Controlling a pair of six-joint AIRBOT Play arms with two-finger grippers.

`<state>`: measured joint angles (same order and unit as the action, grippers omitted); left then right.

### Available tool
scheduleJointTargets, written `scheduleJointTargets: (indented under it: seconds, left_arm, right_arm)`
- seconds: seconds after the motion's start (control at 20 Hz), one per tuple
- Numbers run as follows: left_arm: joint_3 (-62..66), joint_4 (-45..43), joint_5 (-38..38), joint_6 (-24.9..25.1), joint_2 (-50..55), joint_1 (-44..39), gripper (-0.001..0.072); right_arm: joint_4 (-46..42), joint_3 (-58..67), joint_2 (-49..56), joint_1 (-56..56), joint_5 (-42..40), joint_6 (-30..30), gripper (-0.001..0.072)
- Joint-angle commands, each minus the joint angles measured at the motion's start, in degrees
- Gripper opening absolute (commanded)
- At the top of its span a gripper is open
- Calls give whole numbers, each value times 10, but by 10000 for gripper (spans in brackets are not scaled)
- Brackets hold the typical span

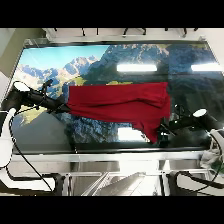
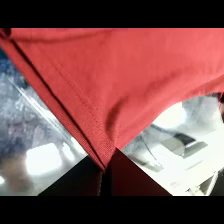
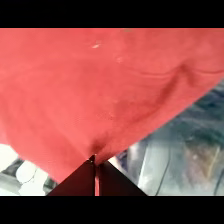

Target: Fold the shirts.

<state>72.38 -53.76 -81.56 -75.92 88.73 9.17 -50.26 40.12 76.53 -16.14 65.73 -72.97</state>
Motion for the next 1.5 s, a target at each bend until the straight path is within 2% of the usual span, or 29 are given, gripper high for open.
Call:
scheduleJointTargets:
  seconds: [0.0, 0.2, 0.4, 0.55, 0.7, 0.8, 0.95, 1.1, 1.25, 1.45]
  left_arm:
    - [-13, -60, -40, 0, -20, -5, 15]
    - [-167, -152, -20, 0, -155, 2, 15]
    - [-265, -153, -38, -1, -258, 22, 15]
    - [-250, -155, -25, -26, -318, 5, 15]
    - [-191, -177, 17, -54, -317, -19, 15]
    - [-152, -184, 22, -56, -270, -25, 15]
    - [-99, -184, 24, -56, -183, -24, 15]
    - [-42, -188, 44, -56, -113, -24, 15]
    - [29, -188, 58, -62, -48, -13, 15]
    - [112, -188, 48, -78, 29, 14, 15]
  right_arm:
    - [-63, -2, -71, 9, 50, -4, 21]
    - [-190, -47, -275, 10, 106, -93, 20]
    - [-190, -58, -429, 10, 205, -113, 20]
    - [-182, -33, -454, 10, 209, -118, 20]
    - [-113, -4, -405, 12, 148, -108, 19]
    - [-85, 26, -346, 43, 92, -101, 19]
    - [-97, 96, -226, 132, 30, -94, 20]
    - [-101, 169, -113, 172, -28, -96, 20]
    - [-115, 237, -31, 172, -44, -101, 20]
    - [-192, 278, 21, 172, -49, -126, 20]
